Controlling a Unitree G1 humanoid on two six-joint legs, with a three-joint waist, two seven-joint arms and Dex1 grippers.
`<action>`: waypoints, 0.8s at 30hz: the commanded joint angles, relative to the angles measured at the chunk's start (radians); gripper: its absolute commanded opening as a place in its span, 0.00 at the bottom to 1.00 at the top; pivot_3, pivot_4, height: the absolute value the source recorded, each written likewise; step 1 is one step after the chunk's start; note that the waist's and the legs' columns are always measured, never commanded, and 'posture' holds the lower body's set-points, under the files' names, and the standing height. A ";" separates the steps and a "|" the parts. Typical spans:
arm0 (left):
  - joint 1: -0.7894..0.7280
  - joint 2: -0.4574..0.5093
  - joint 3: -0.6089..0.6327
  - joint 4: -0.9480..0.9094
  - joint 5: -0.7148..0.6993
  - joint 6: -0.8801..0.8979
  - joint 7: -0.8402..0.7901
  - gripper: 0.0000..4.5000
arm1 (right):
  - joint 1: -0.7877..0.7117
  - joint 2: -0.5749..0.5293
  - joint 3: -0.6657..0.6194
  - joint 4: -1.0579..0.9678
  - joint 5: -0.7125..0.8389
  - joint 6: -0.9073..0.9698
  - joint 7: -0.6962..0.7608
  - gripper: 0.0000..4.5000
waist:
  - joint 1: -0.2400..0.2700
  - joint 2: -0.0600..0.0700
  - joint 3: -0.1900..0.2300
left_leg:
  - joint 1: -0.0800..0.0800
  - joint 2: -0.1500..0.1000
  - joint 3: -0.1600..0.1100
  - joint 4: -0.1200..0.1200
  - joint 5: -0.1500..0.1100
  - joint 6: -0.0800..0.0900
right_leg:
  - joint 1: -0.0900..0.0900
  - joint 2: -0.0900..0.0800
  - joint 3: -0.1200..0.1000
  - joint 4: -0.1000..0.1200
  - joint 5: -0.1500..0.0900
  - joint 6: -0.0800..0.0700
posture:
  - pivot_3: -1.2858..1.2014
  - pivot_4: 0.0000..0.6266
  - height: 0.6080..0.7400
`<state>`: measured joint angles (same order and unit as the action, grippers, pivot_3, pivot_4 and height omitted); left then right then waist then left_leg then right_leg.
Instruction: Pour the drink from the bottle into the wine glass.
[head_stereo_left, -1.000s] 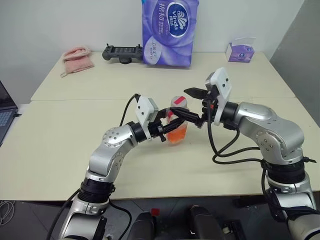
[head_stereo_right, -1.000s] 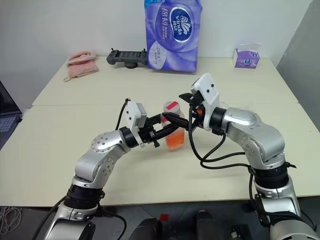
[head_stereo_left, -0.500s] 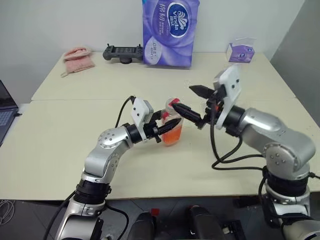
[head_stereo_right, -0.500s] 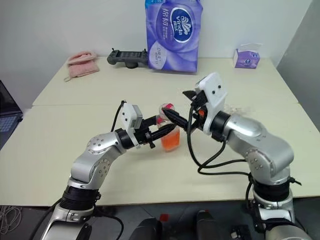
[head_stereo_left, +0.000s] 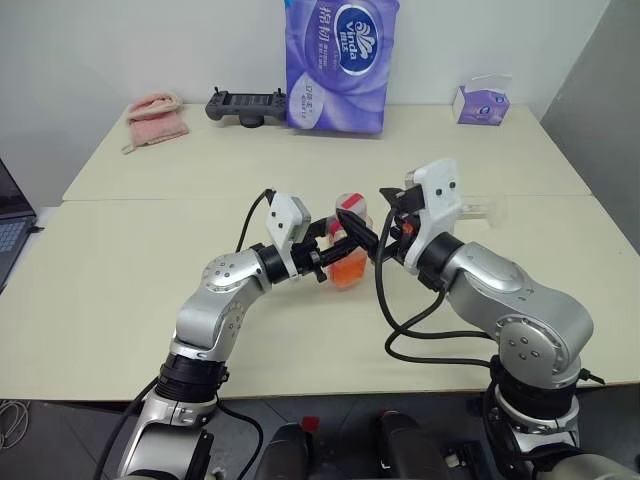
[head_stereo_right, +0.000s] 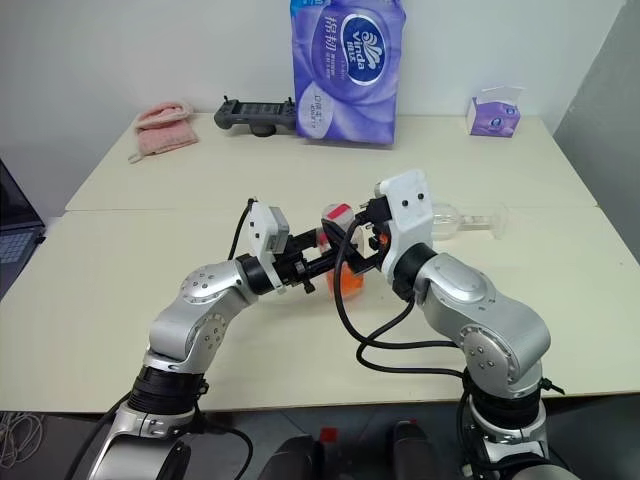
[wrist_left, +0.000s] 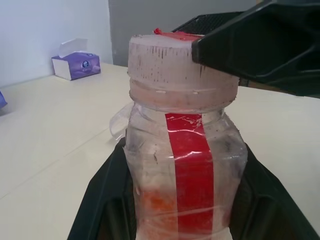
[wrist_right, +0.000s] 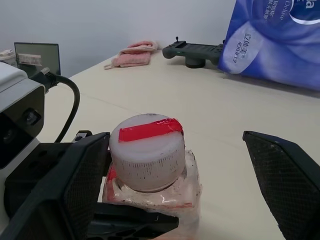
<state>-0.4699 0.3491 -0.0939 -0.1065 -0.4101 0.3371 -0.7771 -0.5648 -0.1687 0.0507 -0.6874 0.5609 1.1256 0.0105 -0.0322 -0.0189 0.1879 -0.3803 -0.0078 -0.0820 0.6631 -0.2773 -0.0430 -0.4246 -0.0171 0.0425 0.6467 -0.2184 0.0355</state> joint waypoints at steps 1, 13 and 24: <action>-0.027 -0.005 0.010 -0.019 0.002 -0.032 -0.010 0.39 | -0.023 0.001 0.004 -0.024 -0.017 0.005 -0.010 1.00 | 0.000 0.000 0.000 | 0.000 0.000 0.000 0.000 0.000 0.000 | 0.000 0.000 0.000 0.000 0.000 0.000 | 0.52 0.24 1.00; -0.028 -0.005 0.018 -0.018 0.008 -0.034 -0.011 0.39 | -0.040 -0.008 0.004 -0.001 -0.055 -0.006 -0.004 0.41 | 0.000 0.000 0.000 | 0.000 0.000 0.000 0.000 0.000 0.000 | 0.000 0.000 0.000 0.000 0.000 0.000 | 0.52 0.24 1.00; -0.036 -0.020 0.014 -0.022 0.014 -0.032 0.000 0.39 | -0.199 -0.331 -0.048 0.418 0.087 -0.324 0.711 0.41 | -0.001 0.000 0.000 | 0.001 0.000 0.001 0.001 0.000 0.000 | 0.001 0.000 0.000 -0.001 0.000 0.000 | 0.52 0.24 1.00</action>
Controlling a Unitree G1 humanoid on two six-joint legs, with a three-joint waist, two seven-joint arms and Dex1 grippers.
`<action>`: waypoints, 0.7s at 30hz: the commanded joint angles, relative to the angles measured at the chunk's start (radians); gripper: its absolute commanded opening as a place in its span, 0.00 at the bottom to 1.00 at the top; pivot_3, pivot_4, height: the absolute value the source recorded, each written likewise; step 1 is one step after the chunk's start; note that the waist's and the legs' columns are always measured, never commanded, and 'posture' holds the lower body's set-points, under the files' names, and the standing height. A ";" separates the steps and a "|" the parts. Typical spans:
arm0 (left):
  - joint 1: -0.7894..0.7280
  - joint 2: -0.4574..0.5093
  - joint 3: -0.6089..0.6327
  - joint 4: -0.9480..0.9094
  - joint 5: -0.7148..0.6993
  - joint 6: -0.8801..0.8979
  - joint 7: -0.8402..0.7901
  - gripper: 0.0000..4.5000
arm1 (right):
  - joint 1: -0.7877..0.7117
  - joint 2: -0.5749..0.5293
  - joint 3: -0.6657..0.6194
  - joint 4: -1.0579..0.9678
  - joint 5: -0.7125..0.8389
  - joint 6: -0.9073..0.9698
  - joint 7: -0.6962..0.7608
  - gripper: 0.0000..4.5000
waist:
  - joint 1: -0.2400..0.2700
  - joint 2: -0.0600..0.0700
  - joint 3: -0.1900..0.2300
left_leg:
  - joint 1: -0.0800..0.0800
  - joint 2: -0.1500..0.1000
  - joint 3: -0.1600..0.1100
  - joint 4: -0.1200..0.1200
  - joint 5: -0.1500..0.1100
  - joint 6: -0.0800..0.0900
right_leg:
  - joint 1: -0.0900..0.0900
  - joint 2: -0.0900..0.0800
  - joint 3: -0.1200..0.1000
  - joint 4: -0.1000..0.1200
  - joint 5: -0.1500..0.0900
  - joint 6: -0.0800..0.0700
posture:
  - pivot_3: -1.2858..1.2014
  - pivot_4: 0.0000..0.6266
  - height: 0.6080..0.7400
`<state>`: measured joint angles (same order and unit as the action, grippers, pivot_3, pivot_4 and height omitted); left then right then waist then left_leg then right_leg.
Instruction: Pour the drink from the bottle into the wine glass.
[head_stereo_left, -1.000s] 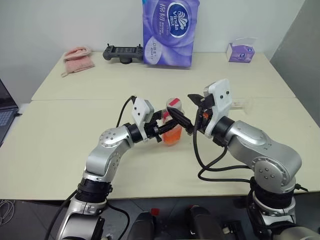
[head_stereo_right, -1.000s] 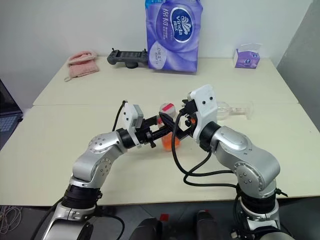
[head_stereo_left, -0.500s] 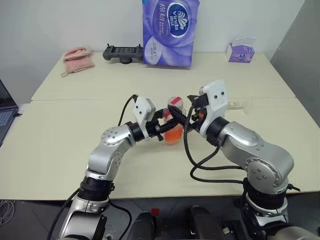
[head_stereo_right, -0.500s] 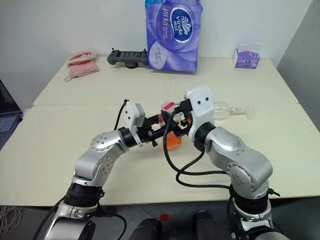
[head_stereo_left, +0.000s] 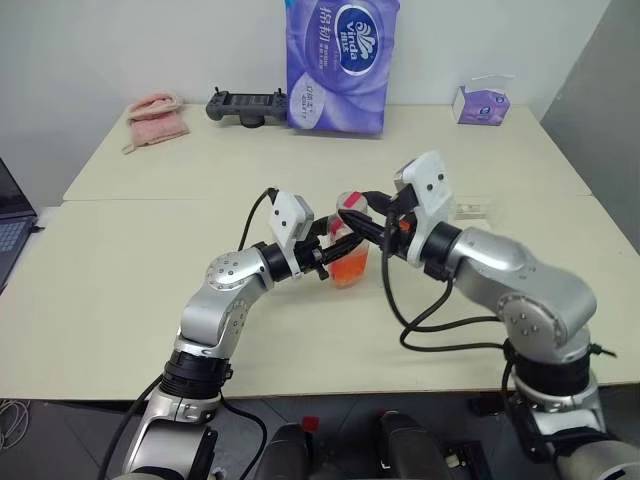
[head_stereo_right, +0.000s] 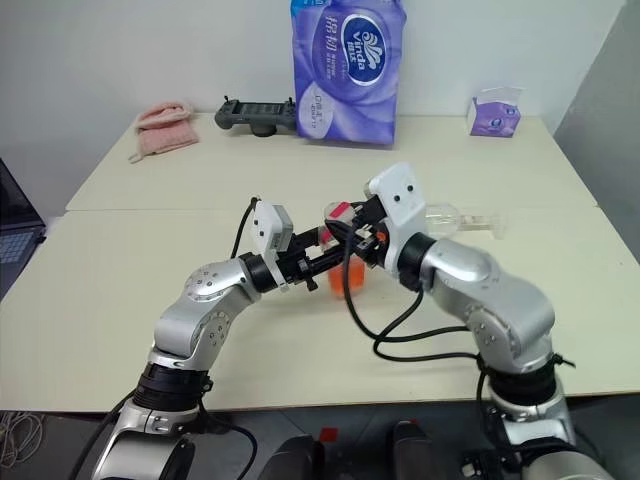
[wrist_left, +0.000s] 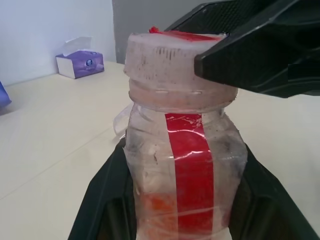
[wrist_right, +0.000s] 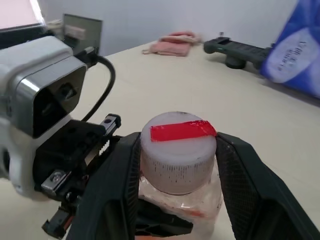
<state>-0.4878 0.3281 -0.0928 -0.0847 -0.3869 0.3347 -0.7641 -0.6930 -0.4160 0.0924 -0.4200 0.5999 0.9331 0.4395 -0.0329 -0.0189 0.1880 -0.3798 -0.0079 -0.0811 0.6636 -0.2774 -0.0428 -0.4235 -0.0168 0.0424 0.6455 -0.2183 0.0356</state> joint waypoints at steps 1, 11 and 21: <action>-0.019 0.000 0.011 -0.043 -0.008 -0.030 -0.013 0.39 | -0.091 -0.122 -0.069 0.201 0.075 -0.158 0.426 0.41 | 0.000 0.000 0.000 | 0.000 0.000 0.000 0.000 0.000 0.000 | 0.000 0.000 0.000 0.000 0.000 0.000 | 0.52 0.24 1.00; -0.009 0.015 0.021 -0.073 -0.013 -0.025 -0.002 0.39 | -0.344 -0.172 0.082 0.670 -0.063 -0.418 0.975 0.41 | -0.015 0.000 0.000 | 0.003 0.001 0.000 -0.001 0.000 0.001 | 0.000 0.001 0.000 0.002 0.000 0.000 | 0.52 0.24 1.00; -0.008 0.013 0.018 -0.067 -0.011 -0.030 0.004 0.39 | -0.360 -0.168 0.016 0.666 -0.058 -0.407 0.983 1.00 | 0.002 0.000 0.000 | -0.001 0.000 -0.001 0.000 0.000 0.000 | 0.000 -0.004 0.000 0.000 0.001 0.000 | 0.52 0.24 1.00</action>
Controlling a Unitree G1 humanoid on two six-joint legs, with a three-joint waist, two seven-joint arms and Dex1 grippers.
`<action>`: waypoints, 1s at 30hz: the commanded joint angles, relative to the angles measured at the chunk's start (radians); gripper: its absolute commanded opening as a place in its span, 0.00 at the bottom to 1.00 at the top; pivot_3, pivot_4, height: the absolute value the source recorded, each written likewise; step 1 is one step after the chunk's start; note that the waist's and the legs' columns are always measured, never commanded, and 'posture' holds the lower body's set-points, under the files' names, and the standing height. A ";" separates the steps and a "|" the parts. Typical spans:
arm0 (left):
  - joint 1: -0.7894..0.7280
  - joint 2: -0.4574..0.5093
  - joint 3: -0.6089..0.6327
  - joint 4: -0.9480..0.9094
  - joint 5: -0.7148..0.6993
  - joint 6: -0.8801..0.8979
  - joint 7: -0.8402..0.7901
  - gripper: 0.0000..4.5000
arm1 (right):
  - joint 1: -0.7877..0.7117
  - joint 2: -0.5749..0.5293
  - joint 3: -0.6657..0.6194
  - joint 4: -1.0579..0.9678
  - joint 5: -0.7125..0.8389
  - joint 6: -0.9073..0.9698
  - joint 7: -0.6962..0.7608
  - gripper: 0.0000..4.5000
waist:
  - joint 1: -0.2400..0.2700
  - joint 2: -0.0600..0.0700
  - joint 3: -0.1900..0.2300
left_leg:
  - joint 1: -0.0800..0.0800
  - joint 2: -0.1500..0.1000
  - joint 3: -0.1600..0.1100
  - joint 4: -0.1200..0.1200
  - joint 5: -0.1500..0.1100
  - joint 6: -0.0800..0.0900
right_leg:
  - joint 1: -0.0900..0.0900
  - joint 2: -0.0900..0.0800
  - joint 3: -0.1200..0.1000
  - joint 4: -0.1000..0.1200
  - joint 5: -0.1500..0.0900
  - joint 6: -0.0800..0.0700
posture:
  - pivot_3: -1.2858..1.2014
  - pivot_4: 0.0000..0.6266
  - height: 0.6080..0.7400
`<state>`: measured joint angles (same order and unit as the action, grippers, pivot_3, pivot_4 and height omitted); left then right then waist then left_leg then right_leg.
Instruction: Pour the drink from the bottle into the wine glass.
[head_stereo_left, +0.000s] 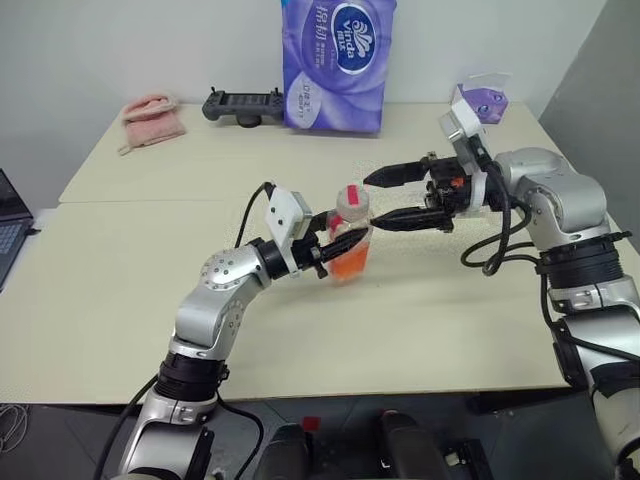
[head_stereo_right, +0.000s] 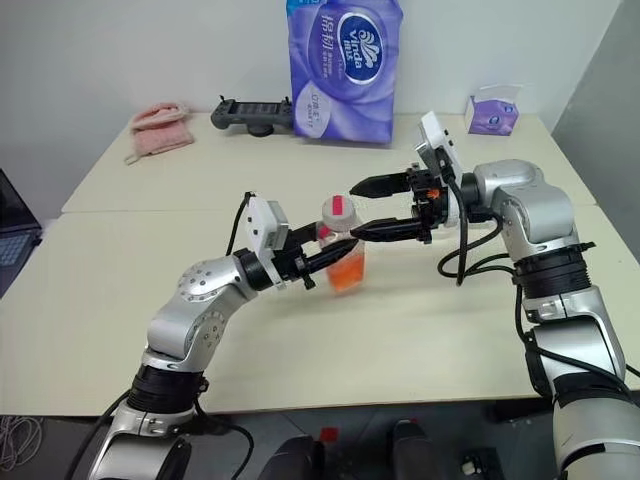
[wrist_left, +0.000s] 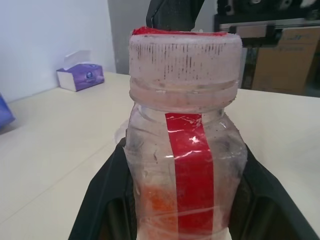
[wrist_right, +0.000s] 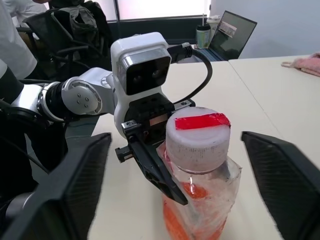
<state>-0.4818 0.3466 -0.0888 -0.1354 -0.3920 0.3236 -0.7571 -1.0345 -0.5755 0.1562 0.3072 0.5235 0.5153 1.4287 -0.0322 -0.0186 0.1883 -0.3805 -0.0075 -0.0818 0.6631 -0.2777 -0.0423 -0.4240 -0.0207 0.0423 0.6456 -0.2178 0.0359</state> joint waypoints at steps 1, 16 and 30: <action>-0.015 -0.007 0.012 -0.013 -0.006 -0.020 -0.005 0.39 | -0.012 -0.010 -0.056 -0.079 0.022 0.023 -0.021 1.00 | 0.002 0.000 0.000 | 0.000 0.000 0.000 0.000 0.000 0.000 | 0.000 0.000 0.000 0.000 0.000 0.000 | 0.52 0.24 1.00; -0.028 -0.017 0.005 0.008 -0.006 -0.023 -0.023 0.39 | 0.203 0.140 -0.102 -0.645 0.003 0.345 -0.694 1.00 | 0.001 0.000 0.000 | 0.000 0.000 -0.001 0.001 0.000 -0.001 | -0.001 0.001 0.000 0.002 0.000 0.000 | 0.52 0.24 1.00; -0.042 -0.031 -0.001 0.033 0.000 -0.033 -0.035 0.39 | 0.178 0.219 -0.030 -0.570 -0.108 0.330 -0.876 1.00 | 0.001 0.000 0.000 | 0.000 -0.001 0.000 0.001 0.000 -0.001 | 0.000 0.003 0.000 0.002 0.000 0.000 | 0.52 0.24 1.00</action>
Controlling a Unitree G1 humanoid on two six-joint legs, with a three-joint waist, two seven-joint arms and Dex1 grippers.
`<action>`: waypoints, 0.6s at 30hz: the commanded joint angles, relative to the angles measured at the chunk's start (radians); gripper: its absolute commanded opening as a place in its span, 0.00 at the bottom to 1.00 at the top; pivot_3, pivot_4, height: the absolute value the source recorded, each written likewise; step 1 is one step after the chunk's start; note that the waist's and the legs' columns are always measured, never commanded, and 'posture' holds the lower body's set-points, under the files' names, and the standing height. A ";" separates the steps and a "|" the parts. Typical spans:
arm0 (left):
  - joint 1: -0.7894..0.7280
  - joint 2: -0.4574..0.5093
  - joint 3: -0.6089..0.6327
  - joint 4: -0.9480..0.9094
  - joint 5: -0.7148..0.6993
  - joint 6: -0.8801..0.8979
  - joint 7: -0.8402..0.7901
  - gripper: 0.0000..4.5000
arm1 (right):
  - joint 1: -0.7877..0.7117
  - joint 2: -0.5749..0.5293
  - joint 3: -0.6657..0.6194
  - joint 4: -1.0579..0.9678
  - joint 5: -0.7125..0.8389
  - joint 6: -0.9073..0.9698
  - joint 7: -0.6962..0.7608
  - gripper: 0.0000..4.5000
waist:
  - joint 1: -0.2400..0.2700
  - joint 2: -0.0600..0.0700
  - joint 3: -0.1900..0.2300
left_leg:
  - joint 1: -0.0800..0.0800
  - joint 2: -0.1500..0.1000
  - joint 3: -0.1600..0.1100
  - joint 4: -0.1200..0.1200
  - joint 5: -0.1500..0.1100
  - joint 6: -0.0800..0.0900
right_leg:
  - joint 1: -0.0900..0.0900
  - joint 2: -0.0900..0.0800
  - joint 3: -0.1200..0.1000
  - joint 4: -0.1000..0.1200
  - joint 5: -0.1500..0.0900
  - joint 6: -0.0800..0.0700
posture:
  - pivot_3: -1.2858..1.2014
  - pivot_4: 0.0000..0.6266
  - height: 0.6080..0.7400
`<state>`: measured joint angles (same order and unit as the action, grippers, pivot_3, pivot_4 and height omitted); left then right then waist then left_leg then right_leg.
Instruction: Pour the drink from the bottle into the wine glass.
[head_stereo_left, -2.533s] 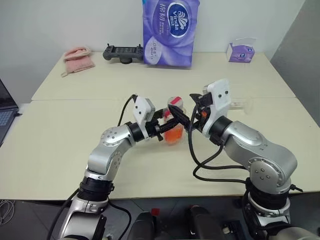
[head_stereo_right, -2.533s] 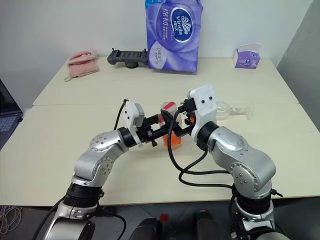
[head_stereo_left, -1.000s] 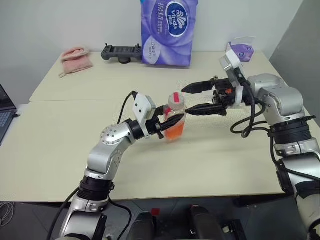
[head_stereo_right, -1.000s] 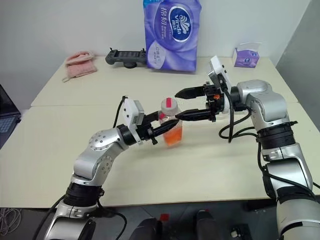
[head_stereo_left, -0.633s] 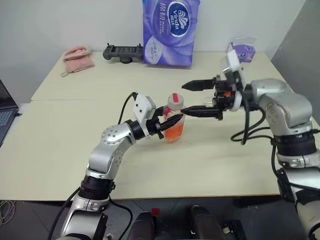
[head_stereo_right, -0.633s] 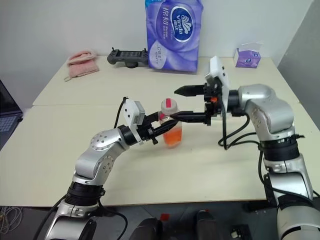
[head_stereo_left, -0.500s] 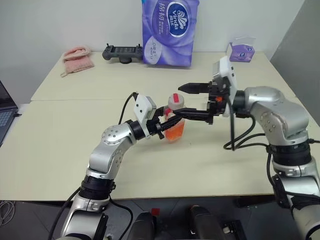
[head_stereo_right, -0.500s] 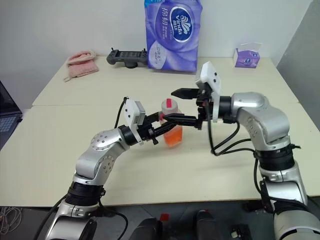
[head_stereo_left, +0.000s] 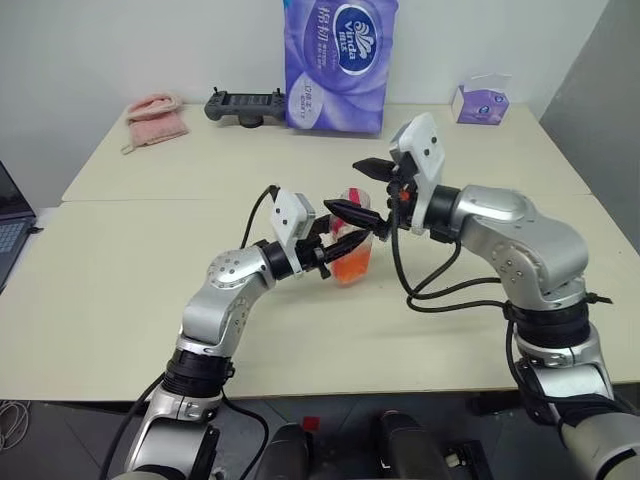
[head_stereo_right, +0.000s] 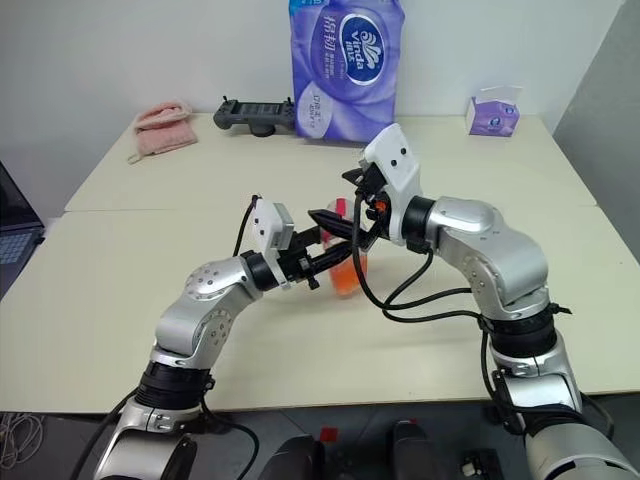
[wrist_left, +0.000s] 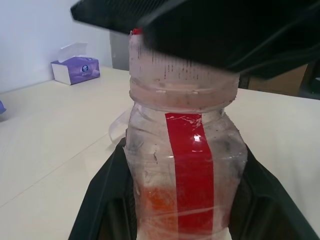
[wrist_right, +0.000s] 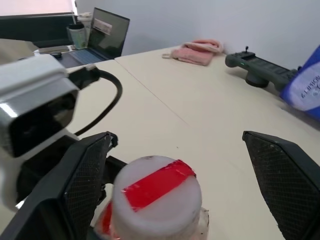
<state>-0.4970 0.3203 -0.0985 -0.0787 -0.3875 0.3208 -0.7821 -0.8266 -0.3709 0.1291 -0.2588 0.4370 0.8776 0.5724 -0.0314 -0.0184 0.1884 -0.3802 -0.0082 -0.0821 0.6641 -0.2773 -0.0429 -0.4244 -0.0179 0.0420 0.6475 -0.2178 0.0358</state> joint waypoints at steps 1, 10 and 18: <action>-0.027 -0.004 0.009 -0.023 -0.004 -0.030 -0.011 0.39 | -0.034 0.022 -0.004 0.006 -0.026 -0.033 -0.029 1.00 | 0.000 0.000 0.000 | 0.000 0.000 0.000 0.000 0.000 0.000 | 0.000 0.000 0.000 0.000 0.000 0.000 | 0.52 0.24 1.00; -0.021 -0.003 0.012 -0.026 -0.004 -0.028 -0.009 0.39 | -0.036 0.010 -0.036 0.017 -0.032 -0.022 -0.038 1.00 | 0.000 0.000 0.000 | 0.000 0.000 0.000 0.000 0.000 0.000 | 0.000 0.000 0.000 0.000 0.000 0.000 | 0.52 0.24 1.00; -0.016 -0.004 0.015 -0.026 -0.009 -0.026 -0.007 0.39 | 0.013 -0.088 -0.084 -0.064 0.044 0.026 0.017 1.00 | 0.000 0.000 0.000 | 0.000 0.000 0.000 0.000 0.000 0.000 | 0.000 0.000 0.000 0.000 0.000 0.000 | 0.52 0.24 1.00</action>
<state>-0.5017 0.3140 -0.1006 -0.0686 -0.3863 0.3192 -0.7771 -0.8081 -0.4374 0.1012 -0.2890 0.4734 0.9019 0.5924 -0.0313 -0.0184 0.1884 -0.3805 -0.0083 -0.0822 0.6639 -0.2773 -0.0427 -0.4244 -0.0181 0.0419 0.6472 -0.2178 0.0358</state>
